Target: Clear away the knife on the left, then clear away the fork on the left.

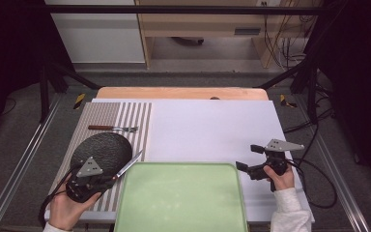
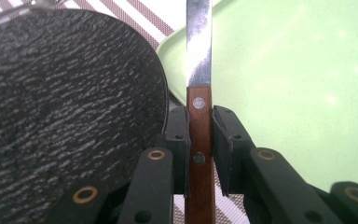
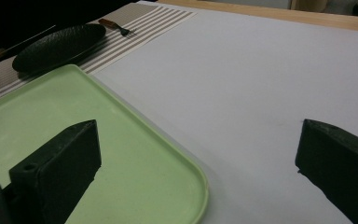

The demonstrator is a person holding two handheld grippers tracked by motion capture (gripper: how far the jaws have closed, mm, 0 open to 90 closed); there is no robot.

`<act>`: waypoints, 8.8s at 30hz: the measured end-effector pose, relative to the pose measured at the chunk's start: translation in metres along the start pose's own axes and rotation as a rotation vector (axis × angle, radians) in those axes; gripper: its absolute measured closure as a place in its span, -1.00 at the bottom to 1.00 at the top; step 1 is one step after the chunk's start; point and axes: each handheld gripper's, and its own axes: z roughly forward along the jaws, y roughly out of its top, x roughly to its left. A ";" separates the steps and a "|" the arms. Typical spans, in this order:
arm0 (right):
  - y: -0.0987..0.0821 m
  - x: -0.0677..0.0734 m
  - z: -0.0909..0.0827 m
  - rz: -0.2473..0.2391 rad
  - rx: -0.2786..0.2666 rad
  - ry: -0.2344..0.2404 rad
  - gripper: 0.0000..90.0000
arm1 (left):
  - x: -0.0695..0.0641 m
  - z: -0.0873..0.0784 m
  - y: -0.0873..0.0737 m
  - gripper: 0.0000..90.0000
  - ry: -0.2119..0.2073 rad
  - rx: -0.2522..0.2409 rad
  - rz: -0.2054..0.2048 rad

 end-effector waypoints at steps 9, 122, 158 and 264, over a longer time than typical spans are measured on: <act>0.000 0.000 0.000 0.002 -0.003 0.000 -0.99 | -0.013 0.003 0.003 0.71 -0.013 -0.004 -0.043; 0.000 0.001 -0.001 -0.001 -0.003 0.002 -0.99 | -0.082 0.066 0.003 0.99 -0.123 0.036 0.156; 0.000 0.001 0.000 -0.003 -0.001 0.000 -0.99 | -0.068 0.061 -0.004 0.99 -0.054 0.052 0.093; -0.002 -0.001 0.000 0.003 0.010 -0.005 -0.99 | 0.052 0.021 0.047 -0.94 -0.012 -0.140 0.221</act>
